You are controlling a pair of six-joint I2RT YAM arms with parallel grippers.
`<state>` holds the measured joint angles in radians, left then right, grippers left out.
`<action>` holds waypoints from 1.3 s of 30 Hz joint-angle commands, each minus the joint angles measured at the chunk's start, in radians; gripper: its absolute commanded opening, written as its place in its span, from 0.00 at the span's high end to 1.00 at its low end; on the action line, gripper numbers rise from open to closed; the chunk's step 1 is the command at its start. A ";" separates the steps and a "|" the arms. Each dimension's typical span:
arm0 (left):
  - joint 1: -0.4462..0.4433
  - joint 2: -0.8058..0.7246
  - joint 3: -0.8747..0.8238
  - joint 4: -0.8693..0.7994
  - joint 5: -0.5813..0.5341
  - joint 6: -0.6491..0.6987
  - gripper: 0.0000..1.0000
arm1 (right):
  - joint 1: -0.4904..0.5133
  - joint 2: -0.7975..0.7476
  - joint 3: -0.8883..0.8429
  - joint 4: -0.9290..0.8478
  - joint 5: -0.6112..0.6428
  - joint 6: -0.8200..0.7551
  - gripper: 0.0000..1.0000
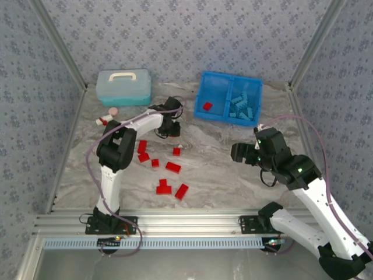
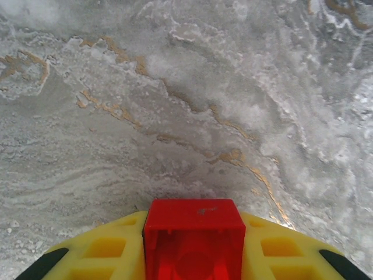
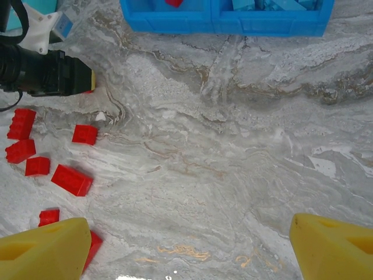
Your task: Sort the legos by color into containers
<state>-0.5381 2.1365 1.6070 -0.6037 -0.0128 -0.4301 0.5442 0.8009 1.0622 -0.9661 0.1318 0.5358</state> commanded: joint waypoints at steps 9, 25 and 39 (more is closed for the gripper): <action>-0.149 -0.221 0.274 -0.017 -0.026 0.019 0.81 | 0.005 -0.047 0.025 -0.029 0.042 0.042 0.08; -0.200 0.469 1.215 -0.068 -0.159 0.165 0.81 | 0.006 -0.062 -0.002 -0.040 0.023 0.070 0.06; -0.185 0.543 1.085 0.107 -0.102 0.144 0.67 | 0.006 -0.108 -0.010 -0.068 0.025 0.085 0.05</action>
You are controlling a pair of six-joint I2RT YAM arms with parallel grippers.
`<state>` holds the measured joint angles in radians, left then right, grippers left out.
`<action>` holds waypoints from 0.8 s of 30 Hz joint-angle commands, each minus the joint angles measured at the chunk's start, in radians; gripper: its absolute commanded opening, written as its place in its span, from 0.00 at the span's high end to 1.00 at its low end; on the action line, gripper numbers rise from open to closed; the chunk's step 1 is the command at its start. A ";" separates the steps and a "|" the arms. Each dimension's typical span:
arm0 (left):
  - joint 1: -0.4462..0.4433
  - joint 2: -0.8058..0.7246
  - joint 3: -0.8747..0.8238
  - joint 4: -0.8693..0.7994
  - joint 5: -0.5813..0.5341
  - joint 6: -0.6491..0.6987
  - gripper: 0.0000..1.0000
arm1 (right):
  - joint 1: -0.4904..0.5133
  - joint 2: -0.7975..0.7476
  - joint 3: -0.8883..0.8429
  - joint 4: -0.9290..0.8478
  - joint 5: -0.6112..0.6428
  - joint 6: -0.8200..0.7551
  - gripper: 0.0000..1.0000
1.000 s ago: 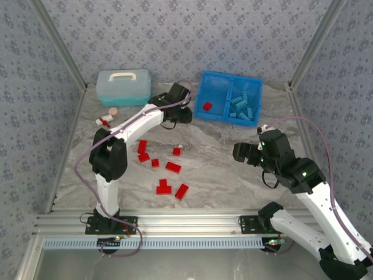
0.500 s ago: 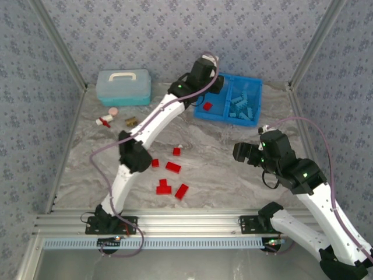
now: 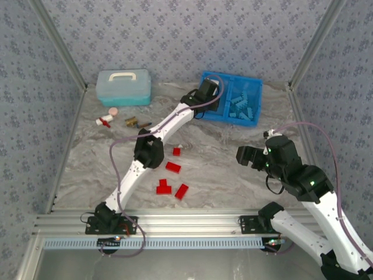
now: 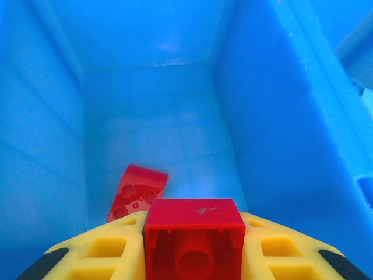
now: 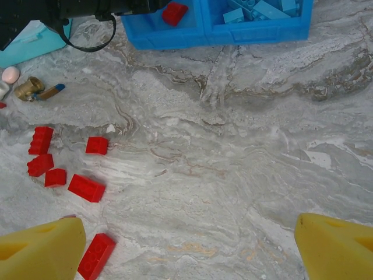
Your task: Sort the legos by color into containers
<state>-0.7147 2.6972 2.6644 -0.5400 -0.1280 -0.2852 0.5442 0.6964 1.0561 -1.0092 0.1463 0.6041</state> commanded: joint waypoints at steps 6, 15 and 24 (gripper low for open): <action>-0.013 -0.101 0.042 0.049 0.008 0.009 0.30 | 0.006 -0.003 0.001 -0.031 0.007 0.017 0.04; -0.008 -0.302 0.104 -0.130 0.016 -0.017 0.28 | 0.006 -0.003 0.007 -0.029 -0.005 0.018 0.04; -0.016 -0.761 -0.397 -0.334 -0.016 -0.104 0.27 | 0.006 0.014 -0.016 0.041 -0.018 0.018 0.03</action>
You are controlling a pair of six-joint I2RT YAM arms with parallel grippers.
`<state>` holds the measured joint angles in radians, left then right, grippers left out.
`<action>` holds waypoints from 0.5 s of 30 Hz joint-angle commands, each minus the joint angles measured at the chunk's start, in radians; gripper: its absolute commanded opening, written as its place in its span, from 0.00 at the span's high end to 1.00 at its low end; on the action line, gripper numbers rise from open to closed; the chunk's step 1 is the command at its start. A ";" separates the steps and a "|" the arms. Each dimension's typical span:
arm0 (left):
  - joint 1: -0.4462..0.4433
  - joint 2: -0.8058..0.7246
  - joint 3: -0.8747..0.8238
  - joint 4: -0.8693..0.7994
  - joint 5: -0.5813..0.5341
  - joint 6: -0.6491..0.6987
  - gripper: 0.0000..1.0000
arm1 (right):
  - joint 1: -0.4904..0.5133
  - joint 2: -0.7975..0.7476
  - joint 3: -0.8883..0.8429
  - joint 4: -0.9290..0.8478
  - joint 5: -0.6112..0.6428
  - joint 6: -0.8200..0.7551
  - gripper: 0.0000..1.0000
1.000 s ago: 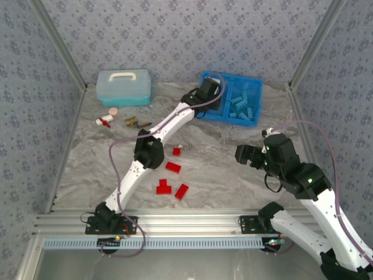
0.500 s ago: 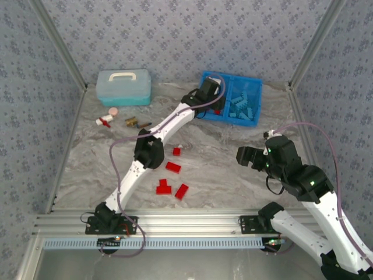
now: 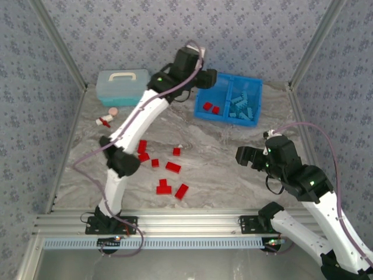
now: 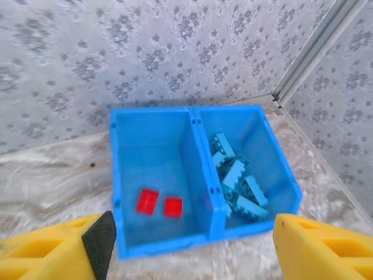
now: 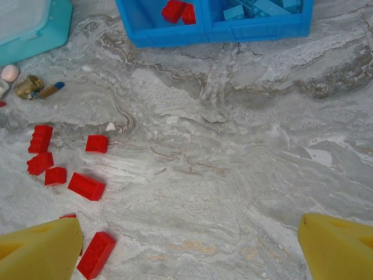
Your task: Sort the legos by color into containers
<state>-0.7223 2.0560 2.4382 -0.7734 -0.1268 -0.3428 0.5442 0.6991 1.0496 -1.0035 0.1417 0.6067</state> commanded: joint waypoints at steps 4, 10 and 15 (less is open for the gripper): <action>-0.014 -0.330 -0.544 -0.072 0.004 -0.104 0.27 | 0.006 0.040 -0.006 0.060 -0.032 0.014 0.02; -0.038 -0.503 -0.975 -0.022 0.009 -0.268 0.28 | 0.007 0.073 -0.026 0.105 -0.068 -0.001 0.00; -0.038 -0.520 -1.166 0.068 0.028 -0.341 0.28 | 0.009 0.085 -0.044 0.132 -0.089 -0.011 0.00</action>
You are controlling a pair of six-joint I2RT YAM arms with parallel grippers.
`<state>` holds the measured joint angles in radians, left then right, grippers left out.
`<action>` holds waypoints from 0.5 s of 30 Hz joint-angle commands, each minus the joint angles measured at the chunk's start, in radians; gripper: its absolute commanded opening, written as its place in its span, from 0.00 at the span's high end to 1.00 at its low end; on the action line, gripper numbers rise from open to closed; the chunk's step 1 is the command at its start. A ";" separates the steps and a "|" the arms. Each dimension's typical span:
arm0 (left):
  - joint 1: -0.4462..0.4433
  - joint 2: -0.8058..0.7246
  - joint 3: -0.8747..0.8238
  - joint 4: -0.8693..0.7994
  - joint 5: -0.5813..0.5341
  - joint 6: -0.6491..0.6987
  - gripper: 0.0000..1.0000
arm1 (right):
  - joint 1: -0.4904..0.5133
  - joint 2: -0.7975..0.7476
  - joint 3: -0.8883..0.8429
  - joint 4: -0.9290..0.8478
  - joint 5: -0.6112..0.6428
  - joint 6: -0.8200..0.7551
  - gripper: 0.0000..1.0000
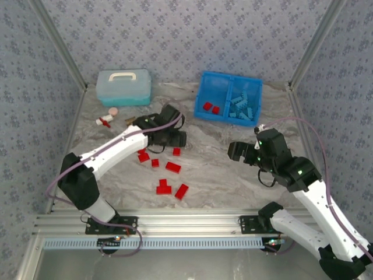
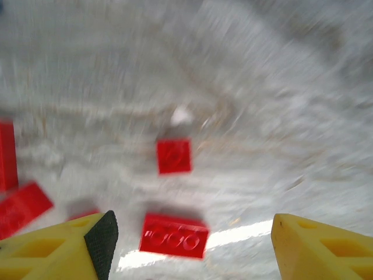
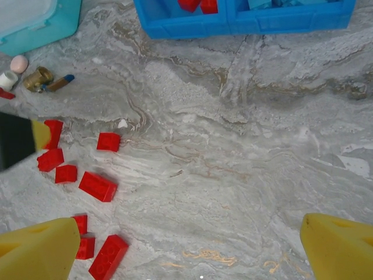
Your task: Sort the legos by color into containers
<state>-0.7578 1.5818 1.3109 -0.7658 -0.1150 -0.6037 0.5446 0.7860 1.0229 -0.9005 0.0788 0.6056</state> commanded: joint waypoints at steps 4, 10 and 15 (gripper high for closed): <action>-0.001 0.035 -0.055 0.072 0.028 -0.058 0.28 | 0.009 -0.011 -0.033 0.027 -0.027 0.000 0.00; 0.026 0.173 -0.044 0.164 0.094 -0.038 0.24 | 0.010 -0.031 -0.037 0.009 -0.018 0.008 0.00; 0.035 0.286 0.013 0.151 0.058 -0.001 0.25 | 0.010 -0.044 -0.037 -0.004 -0.014 0.011 0.00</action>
<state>-0.7303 1.8294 1.2701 -0.6312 -0.0494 -0.6331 0.5488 0.7547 0.9916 -0.8864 0.0631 0.6067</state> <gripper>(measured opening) 0.756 0.997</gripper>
